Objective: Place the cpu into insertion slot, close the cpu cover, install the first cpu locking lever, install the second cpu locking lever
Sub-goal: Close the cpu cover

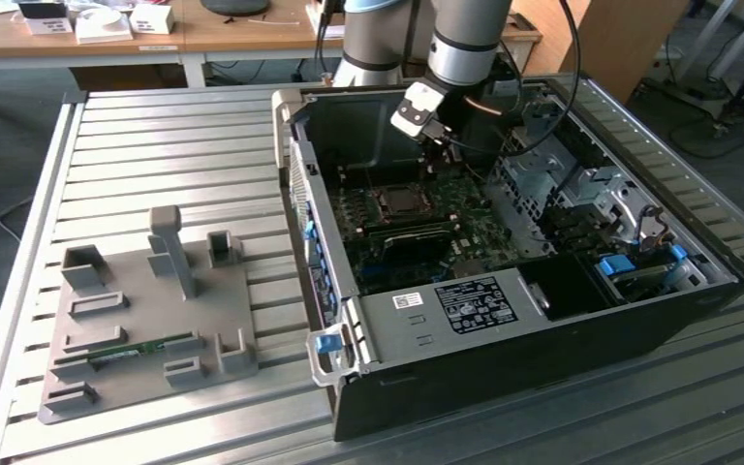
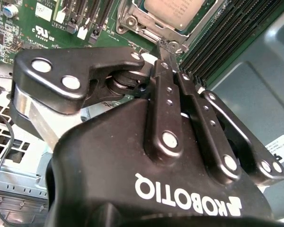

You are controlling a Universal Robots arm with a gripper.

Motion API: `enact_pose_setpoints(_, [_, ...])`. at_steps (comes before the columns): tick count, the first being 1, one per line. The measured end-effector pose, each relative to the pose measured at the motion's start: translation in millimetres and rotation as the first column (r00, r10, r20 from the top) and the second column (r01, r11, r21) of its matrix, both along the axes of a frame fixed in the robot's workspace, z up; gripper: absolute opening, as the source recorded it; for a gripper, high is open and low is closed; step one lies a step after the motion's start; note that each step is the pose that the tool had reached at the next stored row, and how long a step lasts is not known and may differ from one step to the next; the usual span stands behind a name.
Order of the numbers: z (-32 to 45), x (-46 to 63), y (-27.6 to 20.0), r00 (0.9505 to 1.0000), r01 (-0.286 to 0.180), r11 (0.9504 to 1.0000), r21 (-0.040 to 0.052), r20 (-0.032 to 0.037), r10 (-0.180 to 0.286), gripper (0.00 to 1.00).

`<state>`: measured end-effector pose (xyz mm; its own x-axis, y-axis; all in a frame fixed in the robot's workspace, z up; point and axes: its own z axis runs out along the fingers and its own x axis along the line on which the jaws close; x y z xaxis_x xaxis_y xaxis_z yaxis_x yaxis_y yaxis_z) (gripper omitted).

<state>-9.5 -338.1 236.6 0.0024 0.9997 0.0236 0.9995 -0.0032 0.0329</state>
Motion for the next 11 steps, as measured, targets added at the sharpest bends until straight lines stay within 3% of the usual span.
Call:
enact_pose_setpoints(6, [-0.7,-0.1,0.1,1.0,0.0,1.0,0.0005,-0.0025,0.0,0.11])
enact_pose_setpoints(11, [-4.7,-0.3,0.0,0.9997,0.0,1.0,0.0001,-0.0243,0.0,0.11])
